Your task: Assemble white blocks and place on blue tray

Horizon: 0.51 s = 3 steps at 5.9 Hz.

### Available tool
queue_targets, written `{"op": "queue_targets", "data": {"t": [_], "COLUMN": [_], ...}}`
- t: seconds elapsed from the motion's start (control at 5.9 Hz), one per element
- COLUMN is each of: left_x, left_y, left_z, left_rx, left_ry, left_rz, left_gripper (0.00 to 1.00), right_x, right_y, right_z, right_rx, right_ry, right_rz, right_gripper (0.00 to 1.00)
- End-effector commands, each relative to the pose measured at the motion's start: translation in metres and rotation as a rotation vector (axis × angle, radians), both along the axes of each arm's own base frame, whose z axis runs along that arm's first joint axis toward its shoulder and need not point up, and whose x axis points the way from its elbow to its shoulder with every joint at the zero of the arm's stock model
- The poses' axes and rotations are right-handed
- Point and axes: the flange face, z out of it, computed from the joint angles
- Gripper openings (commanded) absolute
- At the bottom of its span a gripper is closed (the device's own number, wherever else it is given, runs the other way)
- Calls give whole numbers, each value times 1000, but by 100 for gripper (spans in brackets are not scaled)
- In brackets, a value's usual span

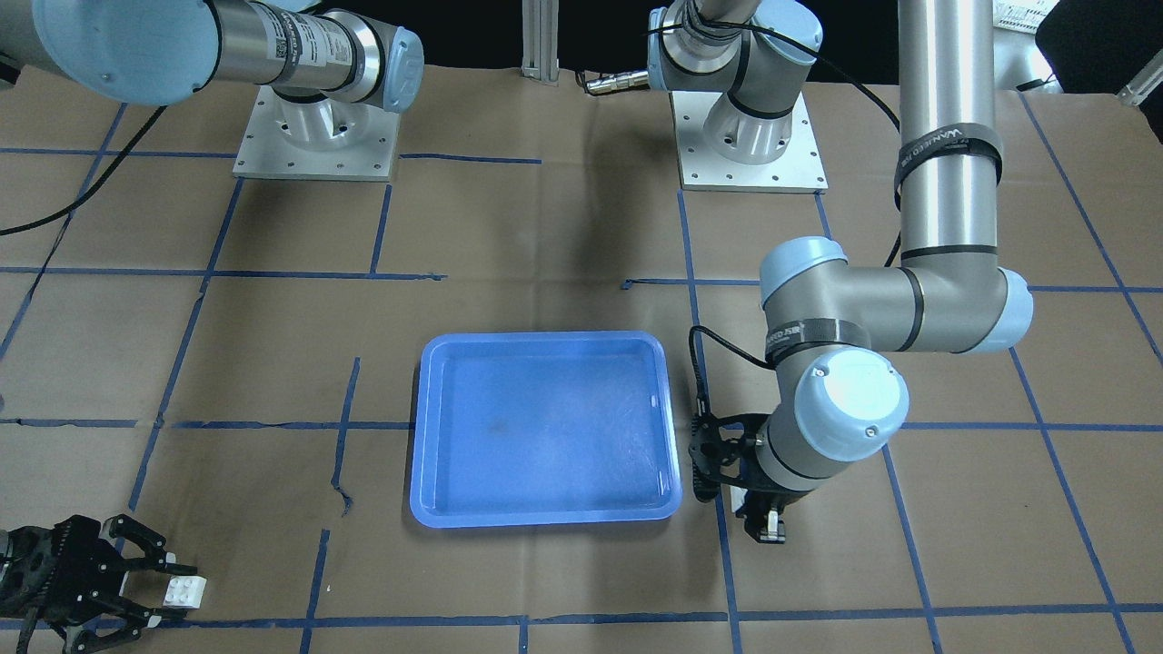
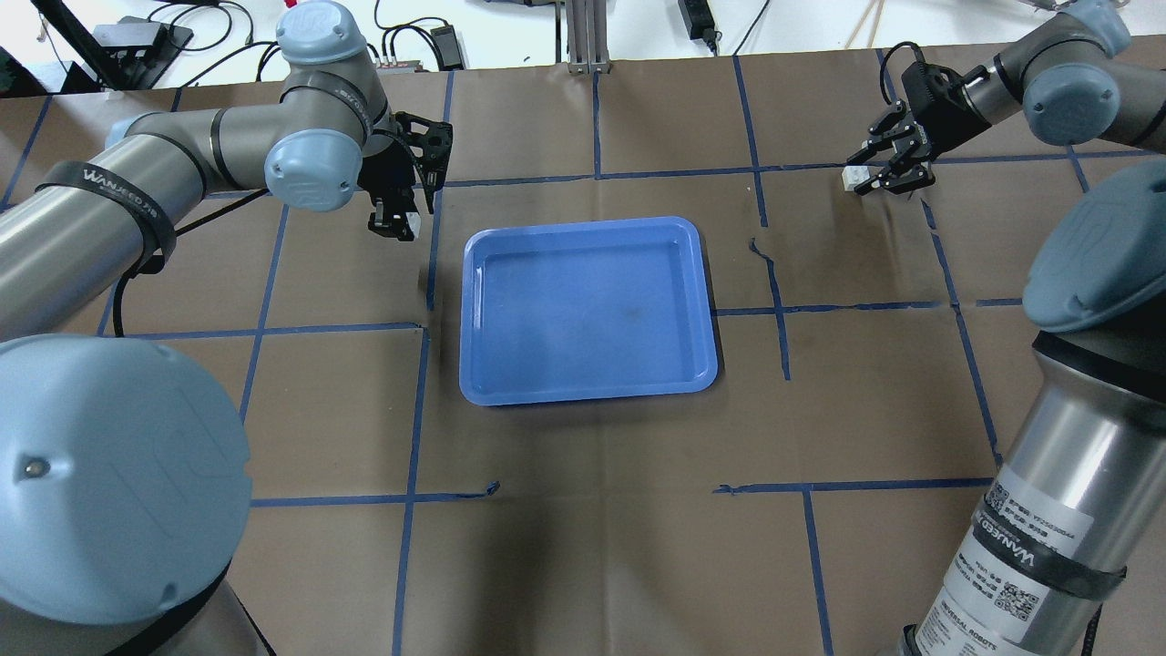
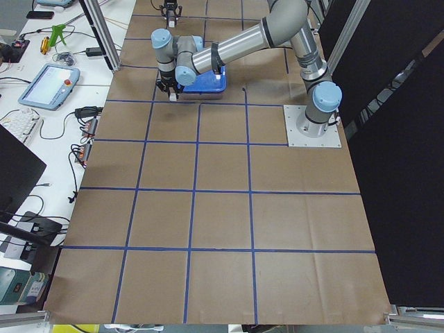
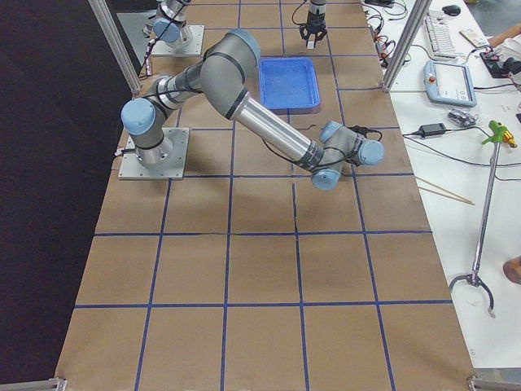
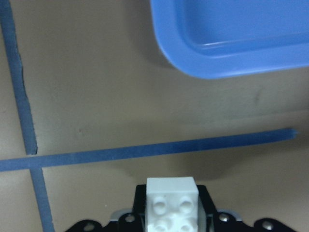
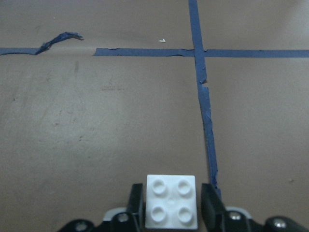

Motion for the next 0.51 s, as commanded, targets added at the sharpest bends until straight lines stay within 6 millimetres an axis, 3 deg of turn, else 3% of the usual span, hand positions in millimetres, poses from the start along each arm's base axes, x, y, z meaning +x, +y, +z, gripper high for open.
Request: {"op": "queue_targets", "data": {"t": [0.0, 0.17, 0.34], "left_x": [-79, -92, -126], "left_y": [30, 34, 49], "left_z": [28, 16, 12], "left_rx": [10, 33, 36], "left_ry": [15, 51, 42], "left_rz": [22, 67, 90], "left_gripper": [16, 13, 13], "right_x": [0, 0, 1], "right_y": [-1, -1, -1], "right_z": [3, 9, 31], "right_rx": [-6, -13, -32], "right_ry": [1, 4, 18], "right_rz": [1, 0, -6], "right_gripper": [39, 38, 37]}}
